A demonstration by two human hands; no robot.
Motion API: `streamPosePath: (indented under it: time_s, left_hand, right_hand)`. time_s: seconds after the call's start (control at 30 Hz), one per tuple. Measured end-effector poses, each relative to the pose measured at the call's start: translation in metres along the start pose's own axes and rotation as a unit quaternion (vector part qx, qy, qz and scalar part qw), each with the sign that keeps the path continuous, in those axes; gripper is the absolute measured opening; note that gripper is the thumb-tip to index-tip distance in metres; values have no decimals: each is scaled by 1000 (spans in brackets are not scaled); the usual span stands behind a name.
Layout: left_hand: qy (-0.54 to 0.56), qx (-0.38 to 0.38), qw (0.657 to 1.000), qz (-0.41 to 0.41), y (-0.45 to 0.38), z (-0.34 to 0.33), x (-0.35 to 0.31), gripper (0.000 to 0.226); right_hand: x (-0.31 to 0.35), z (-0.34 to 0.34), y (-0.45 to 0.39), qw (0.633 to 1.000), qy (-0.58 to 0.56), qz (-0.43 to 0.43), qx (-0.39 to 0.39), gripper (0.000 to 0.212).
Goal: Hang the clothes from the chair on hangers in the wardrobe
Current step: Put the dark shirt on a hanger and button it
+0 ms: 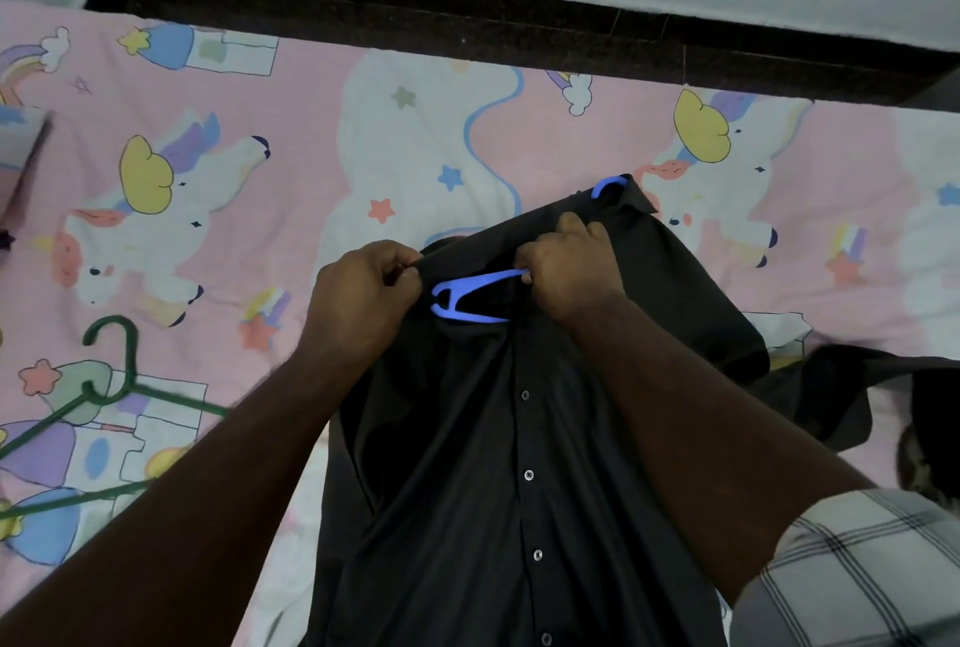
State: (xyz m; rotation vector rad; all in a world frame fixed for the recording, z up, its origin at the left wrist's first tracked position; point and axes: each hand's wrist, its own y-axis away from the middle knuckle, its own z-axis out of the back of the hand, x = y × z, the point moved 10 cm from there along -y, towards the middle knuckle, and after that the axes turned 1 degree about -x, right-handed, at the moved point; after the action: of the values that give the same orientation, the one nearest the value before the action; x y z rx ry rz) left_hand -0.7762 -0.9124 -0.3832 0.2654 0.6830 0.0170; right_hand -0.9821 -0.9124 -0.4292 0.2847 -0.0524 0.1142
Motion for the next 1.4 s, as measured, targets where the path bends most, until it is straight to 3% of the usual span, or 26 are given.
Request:
streamPosePath:
  time_s: [0.2,0.37,0.47,0.7,0.83,1.13,1.23,1.33,1.4]
  left_hand:
    - [10,-4,1000,-21,0,8,-29,18]
    - [-29,27,999,-18,4,-7,-7,16]
    - [-18,3,1000,-8,5,-12,8,15]
    - [125,-71,988,62,-6,-10,25,23]
    - [170,-56,980,88,1,-18,26,25]
    - [101,-62,992,47,21,-10,24,35]
    - [192,-76,978,38,23,-1,5,31]
    - [367,-31,926,78,17,-11,-14,26]
    - [373,-25,923,90,14,-15,-12,24]
  right_hand:
    - [-2,5,2,1000,-2,-7,-4,17]
    - [-12,12,8,999,21,-30,-13,12]
    - [-4,16,13,999,32,-17,-38,12]
    - [-3,28,26,991,-8,19,-129,7]
    - [-12,31,27,995,-23,6,-102,15]
    - [-12,12,23,997,47,-44,-46,18]
    - [3,8,21,999,-13,-13,-48,10]
    - [14,16,23,989,-127,12,-77,11]
    - [-4,30,34,978,-178,-25,-108,19]
